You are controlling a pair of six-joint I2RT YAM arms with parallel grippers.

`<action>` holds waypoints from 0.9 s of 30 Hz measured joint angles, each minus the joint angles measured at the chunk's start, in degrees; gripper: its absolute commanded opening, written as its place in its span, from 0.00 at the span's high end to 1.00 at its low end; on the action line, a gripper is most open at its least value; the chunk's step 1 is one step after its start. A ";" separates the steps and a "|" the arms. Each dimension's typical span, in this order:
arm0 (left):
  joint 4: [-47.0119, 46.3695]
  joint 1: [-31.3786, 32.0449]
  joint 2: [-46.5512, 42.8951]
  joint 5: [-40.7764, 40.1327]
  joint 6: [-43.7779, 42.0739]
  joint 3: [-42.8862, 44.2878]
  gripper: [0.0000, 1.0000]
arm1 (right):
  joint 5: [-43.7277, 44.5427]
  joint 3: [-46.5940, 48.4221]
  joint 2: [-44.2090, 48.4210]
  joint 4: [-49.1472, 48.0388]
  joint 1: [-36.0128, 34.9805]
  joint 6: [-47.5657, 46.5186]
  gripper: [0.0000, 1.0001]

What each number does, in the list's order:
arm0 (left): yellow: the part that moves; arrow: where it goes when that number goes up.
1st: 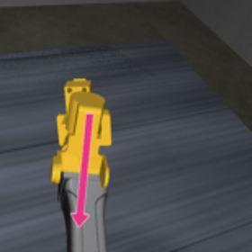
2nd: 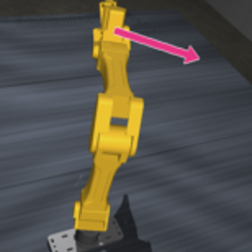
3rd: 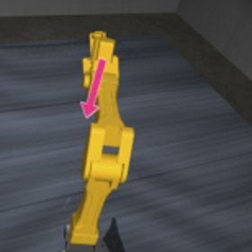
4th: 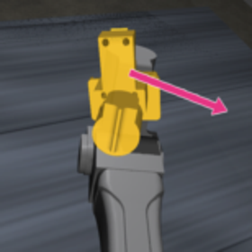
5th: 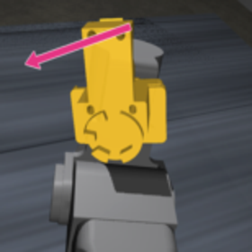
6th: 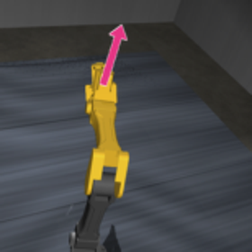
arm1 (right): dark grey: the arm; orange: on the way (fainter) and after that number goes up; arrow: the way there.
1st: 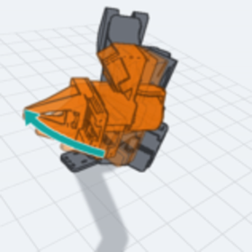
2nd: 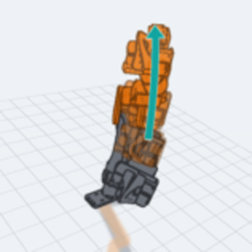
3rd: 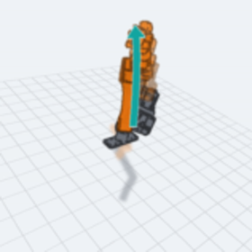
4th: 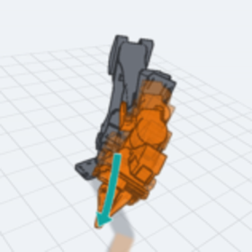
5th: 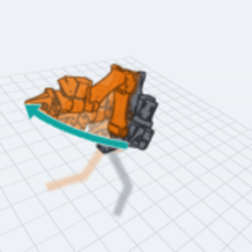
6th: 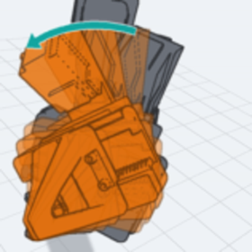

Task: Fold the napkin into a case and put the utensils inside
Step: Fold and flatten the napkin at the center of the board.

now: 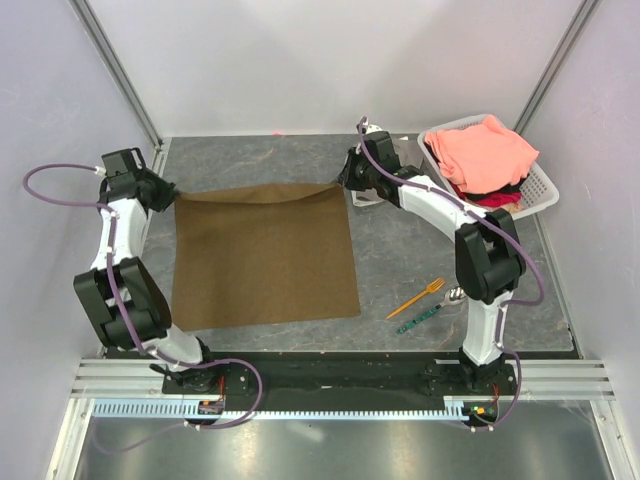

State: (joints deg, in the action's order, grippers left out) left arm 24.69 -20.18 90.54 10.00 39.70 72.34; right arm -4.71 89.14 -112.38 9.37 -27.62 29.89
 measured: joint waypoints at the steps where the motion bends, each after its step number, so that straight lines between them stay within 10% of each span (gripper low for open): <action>1: 0.20 0.00 -0.90 0.28 -0.13 0.00 0.98 | 0.02 -0.02 0.68 0.15 0.02 0.02 1.00; 27: 1.49 -0.33 12.76 3.21 -0.55 14.99 0.98 | -3.98 30.49 -18.82 5.29 4.61 -1.97 1.00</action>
State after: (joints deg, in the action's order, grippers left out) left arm 26.17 -20.51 103.31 13.21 39.16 87.33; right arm -8.69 119.63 -131.20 14.66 -23.00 27.92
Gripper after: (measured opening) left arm 0.036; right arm 0.019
